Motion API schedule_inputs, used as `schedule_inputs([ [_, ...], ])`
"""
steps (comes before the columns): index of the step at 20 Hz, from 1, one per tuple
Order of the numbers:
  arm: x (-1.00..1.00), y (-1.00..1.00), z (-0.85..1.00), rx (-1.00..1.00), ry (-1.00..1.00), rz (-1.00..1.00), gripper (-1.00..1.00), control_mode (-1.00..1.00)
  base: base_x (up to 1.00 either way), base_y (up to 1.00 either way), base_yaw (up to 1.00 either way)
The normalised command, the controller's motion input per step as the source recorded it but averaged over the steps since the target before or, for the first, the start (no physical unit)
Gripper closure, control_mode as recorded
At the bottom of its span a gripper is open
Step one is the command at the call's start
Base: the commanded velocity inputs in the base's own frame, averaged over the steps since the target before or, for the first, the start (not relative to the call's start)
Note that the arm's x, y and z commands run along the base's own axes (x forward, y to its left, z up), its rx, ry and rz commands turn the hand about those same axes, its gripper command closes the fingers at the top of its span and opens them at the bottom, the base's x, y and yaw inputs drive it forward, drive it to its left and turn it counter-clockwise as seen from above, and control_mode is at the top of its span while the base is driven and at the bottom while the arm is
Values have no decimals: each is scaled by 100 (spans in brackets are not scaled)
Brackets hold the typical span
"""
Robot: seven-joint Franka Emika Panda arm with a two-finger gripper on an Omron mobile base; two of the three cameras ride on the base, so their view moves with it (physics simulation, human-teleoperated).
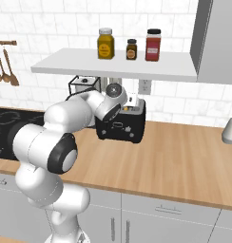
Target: Start the toaster. Once the lever pops up, take the bread to the plate on the dining counter.
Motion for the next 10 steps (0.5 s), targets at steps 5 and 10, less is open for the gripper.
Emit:
schedule_inputs([
  [5, 0, 0, 0, 0, 0, 0, -100, -100, 0, 0, 0],
  [10, 0, 0, 0, 0, 0, 0, -100, -100, 0, 0, 0],
])
